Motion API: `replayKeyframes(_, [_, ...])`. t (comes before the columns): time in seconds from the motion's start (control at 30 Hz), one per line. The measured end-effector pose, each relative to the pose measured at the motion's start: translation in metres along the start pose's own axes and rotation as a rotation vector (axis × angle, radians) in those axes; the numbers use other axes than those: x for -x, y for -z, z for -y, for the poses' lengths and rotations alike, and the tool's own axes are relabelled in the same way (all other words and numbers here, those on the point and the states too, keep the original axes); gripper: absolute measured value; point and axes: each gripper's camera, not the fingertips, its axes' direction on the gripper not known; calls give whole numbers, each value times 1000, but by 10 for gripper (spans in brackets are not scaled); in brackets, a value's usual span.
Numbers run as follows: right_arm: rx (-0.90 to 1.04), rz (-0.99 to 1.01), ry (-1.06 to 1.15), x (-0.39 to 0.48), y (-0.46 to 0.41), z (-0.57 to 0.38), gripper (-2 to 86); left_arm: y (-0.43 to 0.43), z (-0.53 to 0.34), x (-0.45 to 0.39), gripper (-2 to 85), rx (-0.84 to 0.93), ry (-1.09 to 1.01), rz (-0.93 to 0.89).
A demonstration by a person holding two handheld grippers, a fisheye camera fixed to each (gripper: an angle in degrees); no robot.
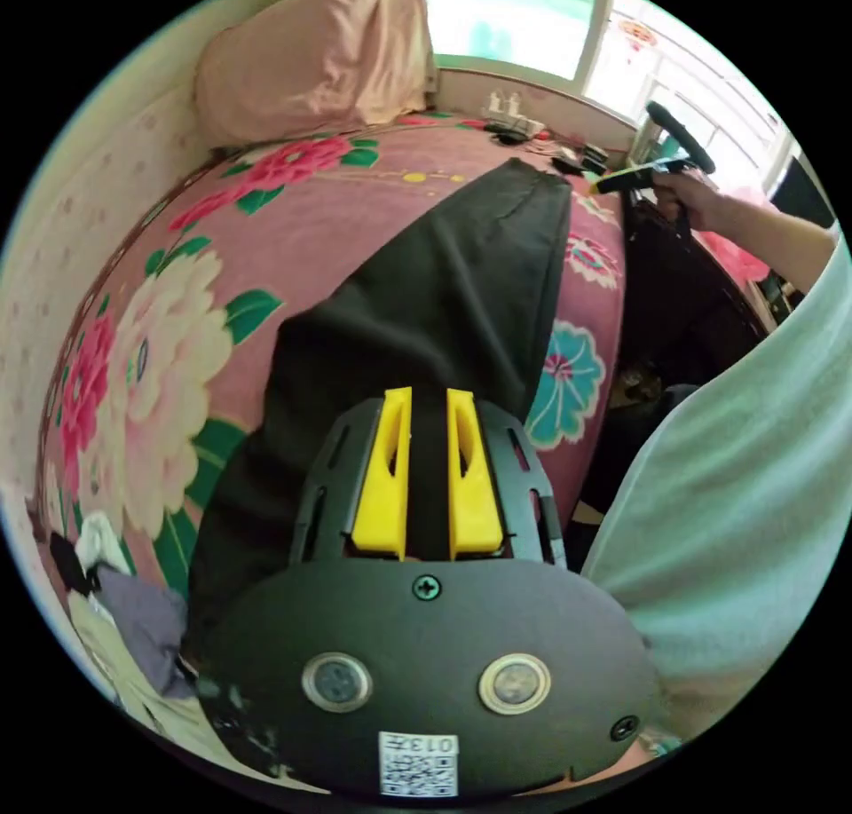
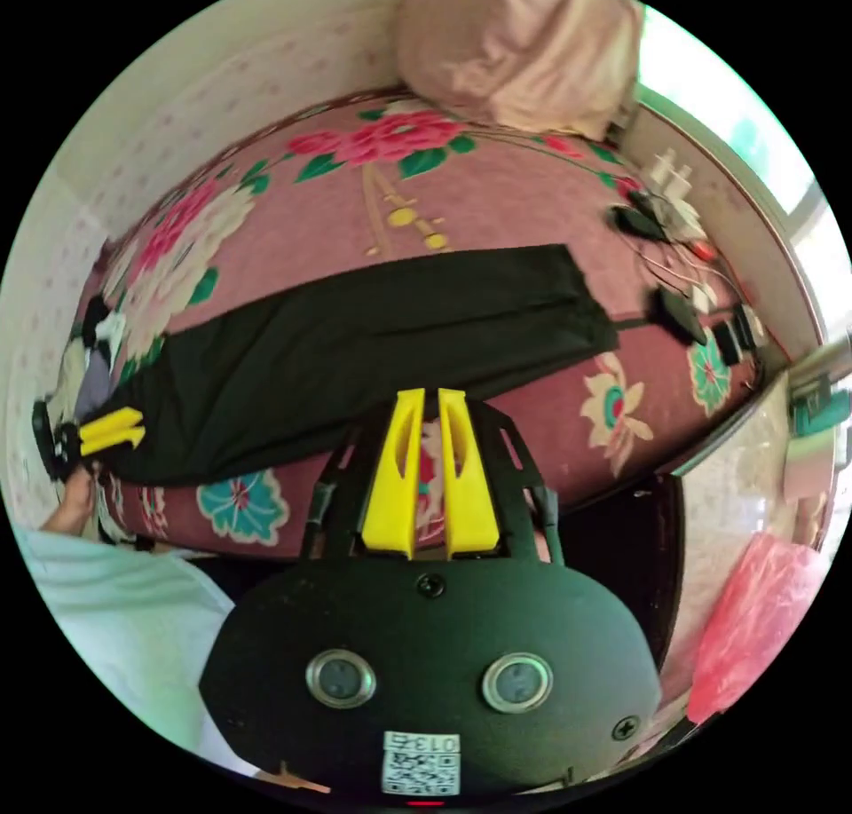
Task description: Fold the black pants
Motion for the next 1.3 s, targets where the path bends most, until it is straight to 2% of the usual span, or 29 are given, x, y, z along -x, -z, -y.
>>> replayKeyframes(0.13, [20, -51, -64, -96, -56, 17, 79, -67, 95, -48, 85, 60, -188, -92])
replayKeyframes(0.3, [124, -45, -54, -157, -153, 32, 98, -139, 168, -88, 96, 206, -310, -105])
replayKeyframes(0.43, [176, 18, 52, -158, -223, 32, 73, -170, 200, -99, 56, 281, -309, -55])
replayKeyframes(0.53, [246, -36, 132, -145, -260, 29, 38, -175, 220, -99, 21, 335, -281, -77])
replayKeyframes(0.7, [133, -33, 183, -145, -261, 23, 23, -174, 247, -118, 8, 296, -293, -76])
replayKeyframes(0.87, [237, -58, 212, -145, -337, 2, 28, -225, 276, -139, 11, 393, -309, -103])
replayKeyframes(0.97, [221, -30, 192, -139, -359, -7, 43, -237, 288, -138, 20, 393, -283, -135])
replayKeyframes(1.03, [285, -57, 210, -128, -368, -9, 67, -221, 288, -128, 23, 339, -229, -152])
replayKeyframes(1.1, [208, -118, 211, -119, -358, -13, 74, -203, 279, -117, 22, 276, -151, -130])
replayKeyframes(1.2, [67, -88, 227, -92, -347, -12, 68, -188, 254, -95, 20, 265, 3, 29])
replayKeyframes(1.3, [63, -13, 275, -54, -378, 6, 60, -198, 225, -68, 17, 380, 159, 216])
